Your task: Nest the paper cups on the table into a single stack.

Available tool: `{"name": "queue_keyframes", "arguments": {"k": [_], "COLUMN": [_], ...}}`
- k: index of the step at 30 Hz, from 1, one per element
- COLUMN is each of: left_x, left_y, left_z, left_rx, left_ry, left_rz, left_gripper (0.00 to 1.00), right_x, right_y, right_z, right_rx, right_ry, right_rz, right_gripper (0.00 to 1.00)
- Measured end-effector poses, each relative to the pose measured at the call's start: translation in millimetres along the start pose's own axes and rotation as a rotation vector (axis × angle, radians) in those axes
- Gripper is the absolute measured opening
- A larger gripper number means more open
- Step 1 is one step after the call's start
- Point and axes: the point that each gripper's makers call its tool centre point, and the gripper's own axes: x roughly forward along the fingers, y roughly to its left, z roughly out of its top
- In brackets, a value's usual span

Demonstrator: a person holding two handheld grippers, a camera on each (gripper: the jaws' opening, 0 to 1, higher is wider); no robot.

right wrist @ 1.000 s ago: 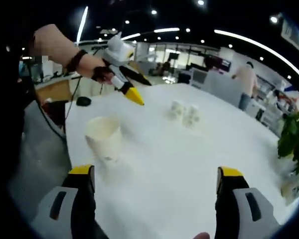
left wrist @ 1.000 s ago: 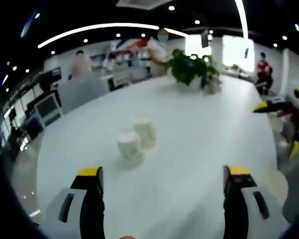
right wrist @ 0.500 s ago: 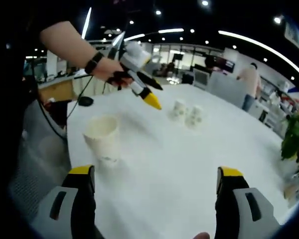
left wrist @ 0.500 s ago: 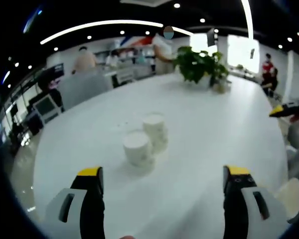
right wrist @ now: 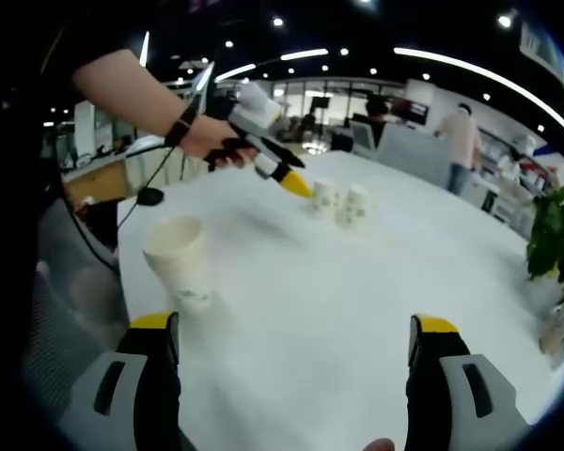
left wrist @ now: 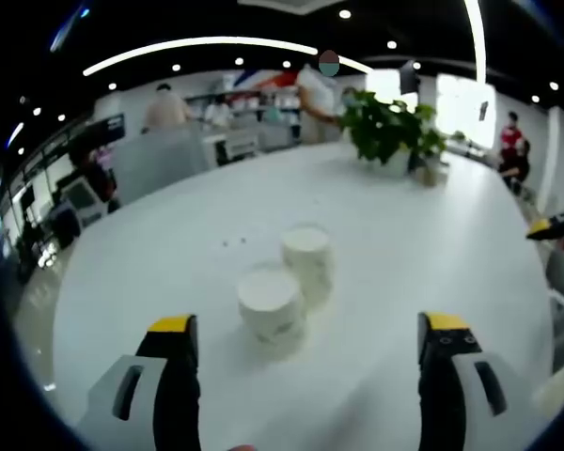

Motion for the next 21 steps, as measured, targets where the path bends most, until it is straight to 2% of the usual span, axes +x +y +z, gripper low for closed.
{"name": "queue_keyframes", "arguments": {"k": [6, 14, 21], "left_x": [13.7, 25.6, 36.6], "left_y": [8.8, 21.9, 27.1], "left_z": [-0.4, -2.4, -8.0], "left_rx": [-0.04, -0.034, -0.046], "left_ry": [-0.002, 0.005, 0.021], "left_rz": [0.012, 0.028, 0.017], "left_gripper": [0.95, 0.93, 0.9], "right_x": [-3.5, -2.3, -1.7], "right_y": [-9.2, -12.2, -13.1], "right_z": [-4.8, -10.1, -12.7], "right_rx": [0.021, 0.039, 0.055], "right_ry": [0.008, 0.016, 0.018], "right_rz": [-0.013, -0.016, -0.017], "right_gripper": [0.99, 0.99, 0.99]}}
